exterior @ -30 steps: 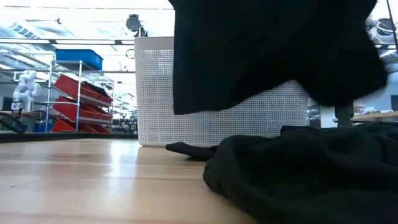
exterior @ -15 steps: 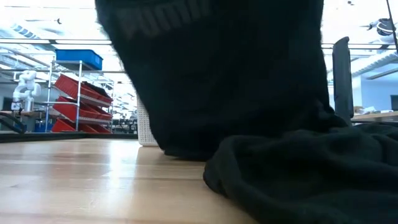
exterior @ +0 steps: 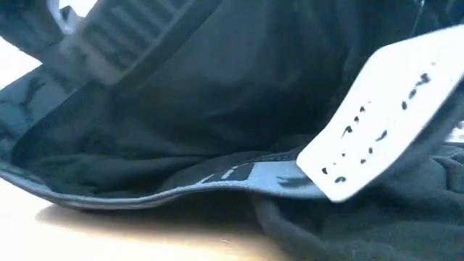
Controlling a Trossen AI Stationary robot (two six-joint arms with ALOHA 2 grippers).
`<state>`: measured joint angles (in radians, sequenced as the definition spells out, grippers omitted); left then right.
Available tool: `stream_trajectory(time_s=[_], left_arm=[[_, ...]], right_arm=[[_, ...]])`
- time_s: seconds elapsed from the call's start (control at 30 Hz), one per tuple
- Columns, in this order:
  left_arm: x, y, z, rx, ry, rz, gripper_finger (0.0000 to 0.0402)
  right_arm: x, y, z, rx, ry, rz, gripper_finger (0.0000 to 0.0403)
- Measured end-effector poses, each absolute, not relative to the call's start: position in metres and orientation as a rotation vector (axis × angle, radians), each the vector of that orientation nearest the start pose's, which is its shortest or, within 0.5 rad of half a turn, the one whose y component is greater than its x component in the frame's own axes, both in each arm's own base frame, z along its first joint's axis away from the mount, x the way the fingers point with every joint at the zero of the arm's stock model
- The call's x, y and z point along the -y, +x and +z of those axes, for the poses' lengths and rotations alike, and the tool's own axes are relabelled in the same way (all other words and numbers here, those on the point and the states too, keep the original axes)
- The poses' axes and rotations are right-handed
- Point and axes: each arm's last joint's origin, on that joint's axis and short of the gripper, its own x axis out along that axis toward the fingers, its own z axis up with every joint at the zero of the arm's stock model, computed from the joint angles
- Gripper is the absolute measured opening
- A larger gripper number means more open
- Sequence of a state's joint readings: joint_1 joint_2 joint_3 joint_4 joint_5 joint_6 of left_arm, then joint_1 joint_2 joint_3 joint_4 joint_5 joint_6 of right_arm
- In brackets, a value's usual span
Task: Sort clothes
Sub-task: Fold the black underwear
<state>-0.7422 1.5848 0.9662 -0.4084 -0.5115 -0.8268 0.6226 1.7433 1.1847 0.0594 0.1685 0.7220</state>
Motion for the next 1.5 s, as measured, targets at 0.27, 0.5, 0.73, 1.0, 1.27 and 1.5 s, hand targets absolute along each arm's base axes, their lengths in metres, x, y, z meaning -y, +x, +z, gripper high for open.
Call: stream_trajectory(time_s=[0.27,0.5,0.73,1.0,1.27,1.5], left_arm=[[0.201,0.229,0.188,-1.0,-0.215,-0.034,0.0103],[0.207,0.227,0.194,-1.103,-0.226,-0.253,0.016],[0.204,0.217,0.226,-0.982,-0.168,-0.361,0.0161],[0.19,0.206,0.284,-0.506,-0.016,-0.166,0.0161],[0.174,0.203,0.289,-0.379,0.132,0.077,0.0161],[0.129,0.188,0.274,-0.395,0.013,0.084,0.0161]], right_arm=[[-0.218,0.328,0.235,-0.593,0.526,0.277,0.0],[-0.217,0.329,0.235,-0.612,0.537,0.316,0.0],[-0.211,0.333,0.235,-0.625,0.551,0.338,0.0],[-0.18,0.357,0.219,-0.639,0.538,0.279,0.0],[-0.161,0.397,0.199,-0.579,0.406,0.304,0.0001],[-0.168,0.44,0.2,-0.604,0.18,0.356,0.0037]])
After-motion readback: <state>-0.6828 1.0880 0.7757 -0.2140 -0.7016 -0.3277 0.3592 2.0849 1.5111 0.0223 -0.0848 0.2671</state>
